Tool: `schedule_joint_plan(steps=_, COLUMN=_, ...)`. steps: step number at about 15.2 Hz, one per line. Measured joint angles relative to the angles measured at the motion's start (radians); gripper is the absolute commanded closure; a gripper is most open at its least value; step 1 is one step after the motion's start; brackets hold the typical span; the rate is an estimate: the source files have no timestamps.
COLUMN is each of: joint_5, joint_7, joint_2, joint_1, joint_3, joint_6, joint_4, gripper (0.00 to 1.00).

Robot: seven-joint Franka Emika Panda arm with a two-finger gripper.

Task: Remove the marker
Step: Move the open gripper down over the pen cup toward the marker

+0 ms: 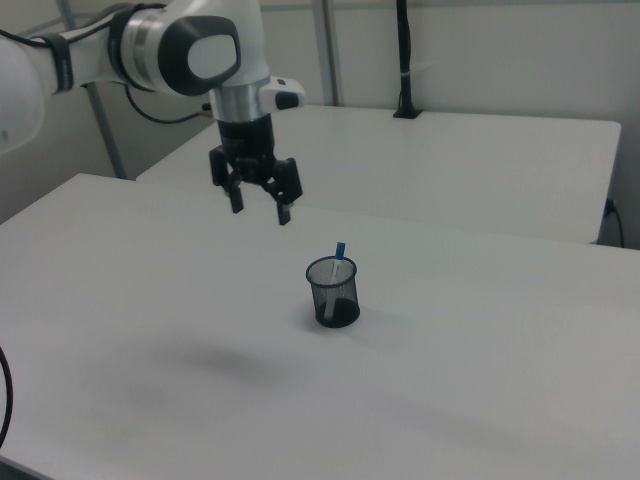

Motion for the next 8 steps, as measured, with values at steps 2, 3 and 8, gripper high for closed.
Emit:
schedule_joint_plan(steps=2, joint_5=0.0, joint_7=0.0, joint_2=0.029, joint_1=-0.004, joint_3=-0.004, joint_6=0.093, joint_4=0.0, gripper=0.02)
schedule_joint_plan(steps=3, joint_5=0.0, joint_7=0.0, joint_2=0.047, joint_1=-0.012, joint_3=-0.005, joint_6=0.145, joint_4=0.0, gripper=0.02)
schedule_joint_plan(steps=8, joint_5=0.022, joint_7=0.0, joint_2=0.124, joint_1=-0.029, joint_3=-0.005, joint_6=0.34, joint_4=-0.01, gripper=0.05)
